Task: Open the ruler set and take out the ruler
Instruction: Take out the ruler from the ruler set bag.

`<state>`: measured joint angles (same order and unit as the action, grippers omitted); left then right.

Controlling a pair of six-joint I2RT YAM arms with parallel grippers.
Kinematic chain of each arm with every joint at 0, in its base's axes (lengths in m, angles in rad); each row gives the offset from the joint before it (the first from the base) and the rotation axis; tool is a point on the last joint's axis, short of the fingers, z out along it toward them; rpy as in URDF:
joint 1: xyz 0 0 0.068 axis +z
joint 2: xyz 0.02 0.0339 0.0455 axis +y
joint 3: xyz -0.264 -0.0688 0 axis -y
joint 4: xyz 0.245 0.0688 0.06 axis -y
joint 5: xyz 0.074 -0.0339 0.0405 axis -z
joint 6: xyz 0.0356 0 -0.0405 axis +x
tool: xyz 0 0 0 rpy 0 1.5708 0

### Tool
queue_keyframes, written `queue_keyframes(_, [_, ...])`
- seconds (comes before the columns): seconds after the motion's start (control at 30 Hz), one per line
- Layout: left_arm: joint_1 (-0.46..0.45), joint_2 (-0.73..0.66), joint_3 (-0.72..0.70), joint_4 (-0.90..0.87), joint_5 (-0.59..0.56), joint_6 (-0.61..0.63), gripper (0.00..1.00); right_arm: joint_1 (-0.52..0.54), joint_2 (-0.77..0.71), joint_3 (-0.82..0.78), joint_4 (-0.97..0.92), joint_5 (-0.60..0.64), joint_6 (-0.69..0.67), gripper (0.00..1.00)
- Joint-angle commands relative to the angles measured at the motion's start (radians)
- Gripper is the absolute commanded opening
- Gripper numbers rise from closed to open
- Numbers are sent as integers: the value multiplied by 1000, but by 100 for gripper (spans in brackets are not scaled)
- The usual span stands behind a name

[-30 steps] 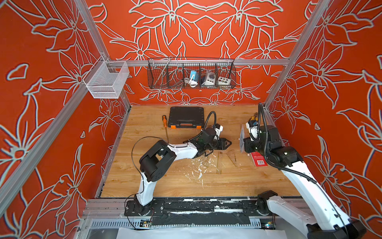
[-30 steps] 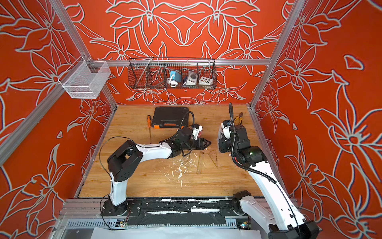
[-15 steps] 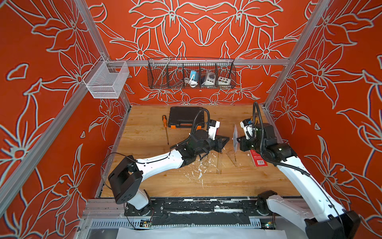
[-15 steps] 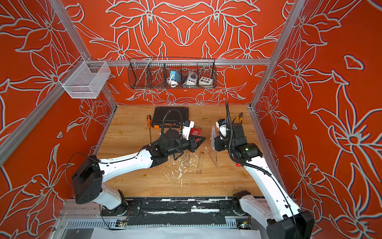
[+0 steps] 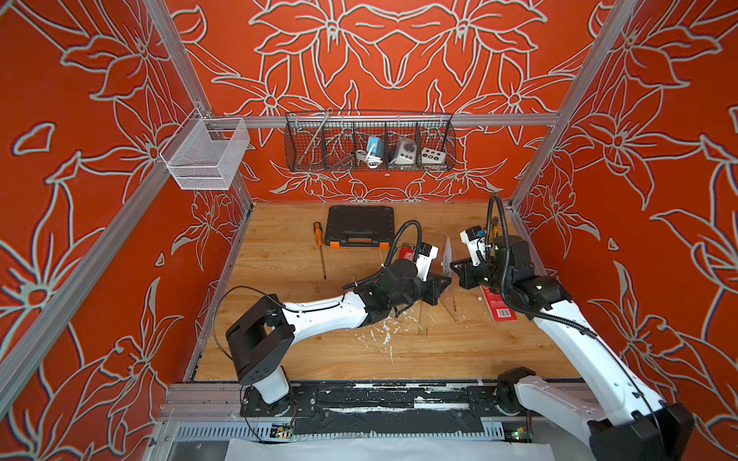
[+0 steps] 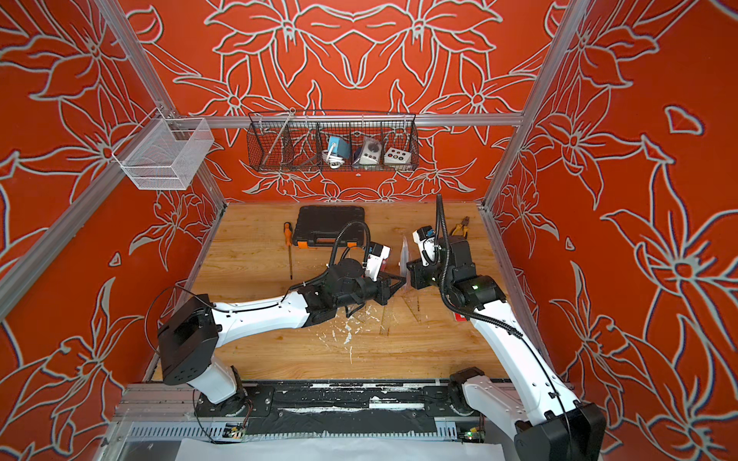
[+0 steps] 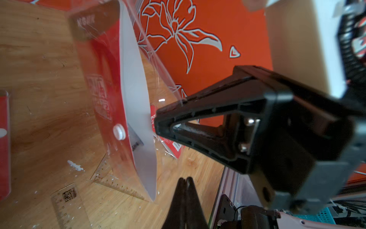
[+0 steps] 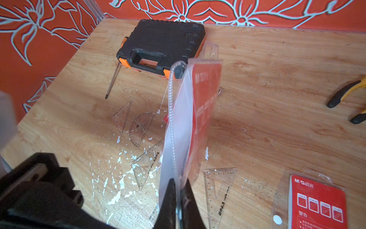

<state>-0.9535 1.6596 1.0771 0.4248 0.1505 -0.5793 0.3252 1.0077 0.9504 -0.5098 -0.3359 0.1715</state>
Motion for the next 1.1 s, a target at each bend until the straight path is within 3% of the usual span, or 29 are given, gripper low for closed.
queue_keyframes(0.0, [-3, 17, 41, -7, -29, 24, 0, 3, -6, -13, 32, -29, 9, 0])
queue_keyframes(0.43, [-2, 47, 62, -32, -177, 47, 1, 5, -24, -9, 7, -60, -5, 0])
queue_keyframes(0.73, [-2, 96, 121, -73, -228, 52, 12, 6, -38, -6, -12, -66, -15, 0])
queue_keyframes(1.07, [-2, 105, 120, -70, -281, 46, 15, 6, -37, -7, -13, -68, -17, 0])
